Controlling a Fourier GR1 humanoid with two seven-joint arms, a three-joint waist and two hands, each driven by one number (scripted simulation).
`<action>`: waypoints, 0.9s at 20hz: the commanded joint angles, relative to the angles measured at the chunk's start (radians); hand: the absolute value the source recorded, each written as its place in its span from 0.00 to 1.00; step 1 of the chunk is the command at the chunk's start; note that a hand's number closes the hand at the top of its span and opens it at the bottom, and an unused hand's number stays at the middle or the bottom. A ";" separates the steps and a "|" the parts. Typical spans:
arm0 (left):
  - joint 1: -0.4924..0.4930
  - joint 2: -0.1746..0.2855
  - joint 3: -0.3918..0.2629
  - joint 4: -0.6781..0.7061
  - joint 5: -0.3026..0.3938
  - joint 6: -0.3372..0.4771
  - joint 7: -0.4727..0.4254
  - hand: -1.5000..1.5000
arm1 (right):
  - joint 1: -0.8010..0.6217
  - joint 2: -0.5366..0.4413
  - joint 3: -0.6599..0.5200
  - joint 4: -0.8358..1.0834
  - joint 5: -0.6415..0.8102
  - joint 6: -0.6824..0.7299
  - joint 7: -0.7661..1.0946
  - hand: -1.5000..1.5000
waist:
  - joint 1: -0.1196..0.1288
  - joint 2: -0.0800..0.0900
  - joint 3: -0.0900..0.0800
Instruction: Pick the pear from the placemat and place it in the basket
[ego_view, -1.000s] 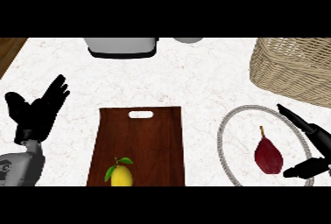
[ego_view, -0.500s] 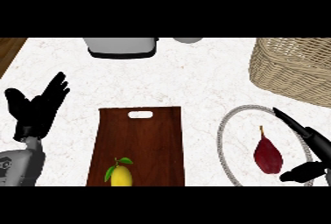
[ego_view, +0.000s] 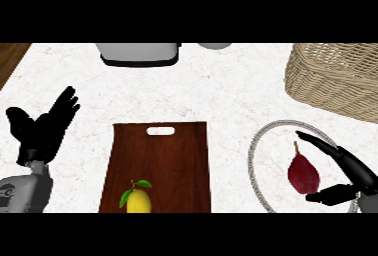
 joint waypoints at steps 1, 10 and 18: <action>0.023 -0.036 -0.019 0.006 -0.019 0.013 -0.020 0.50 | -0.006 0.006 0.051 -0.042 0.091 -0.066 -0.015 1.00 | 0.000 0.000 0.000; -0.001 -0.020 0.001 -0.027 -0.032 -0.006 0.034 0.50 | 0.021 0.083 0.073 0.042 0.176 -0.153 -0.100 1.00 | 0.001 0.000 0.000; 0.007 -0.030 0.019 -0.008 -0.018 -0.011 0.026 0.50 | 0.080 0.259 0.208 -0.209 0.373 -0.260 0.420 1.00 | -0.013 -0.009 -0.005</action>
